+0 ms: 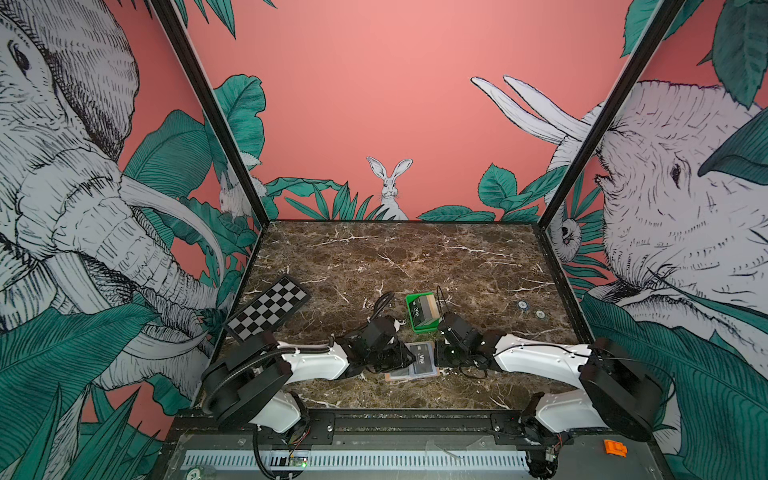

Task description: Put the credit cards into the card holder

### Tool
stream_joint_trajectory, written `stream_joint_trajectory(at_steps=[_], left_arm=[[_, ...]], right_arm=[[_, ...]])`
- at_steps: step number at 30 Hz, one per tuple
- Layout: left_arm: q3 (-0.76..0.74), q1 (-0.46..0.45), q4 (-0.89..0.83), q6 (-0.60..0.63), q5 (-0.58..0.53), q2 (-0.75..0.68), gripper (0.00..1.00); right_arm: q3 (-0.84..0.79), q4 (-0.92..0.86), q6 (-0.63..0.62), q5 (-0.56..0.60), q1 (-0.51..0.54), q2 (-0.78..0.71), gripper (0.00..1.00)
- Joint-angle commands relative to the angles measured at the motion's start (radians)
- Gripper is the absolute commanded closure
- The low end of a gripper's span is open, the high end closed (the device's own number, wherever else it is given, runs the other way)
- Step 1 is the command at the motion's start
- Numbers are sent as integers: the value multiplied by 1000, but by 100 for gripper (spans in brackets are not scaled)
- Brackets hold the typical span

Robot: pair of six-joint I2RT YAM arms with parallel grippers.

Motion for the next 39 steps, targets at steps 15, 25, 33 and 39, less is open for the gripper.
stream_joint_trajectory(at_steps=[15, 25, 33, 39], left_arm=[[-163, 181, -360, 152, 35, -422, 65], [-247, 180, -140, 109, 65, -408, 62], [-237, 181, -103, 183, 116, -389, 51], [-212, 181, -191, 260, 96, -426, 46]], right_arm=[[1, -21, -6, 22, 24, -114, 90], [7, -24, 5, 29, 28, -185, 82], [-1, -39, 13, 31, 28, -172, 79], [9, -57, -1, 41, 28, -170, 74]])
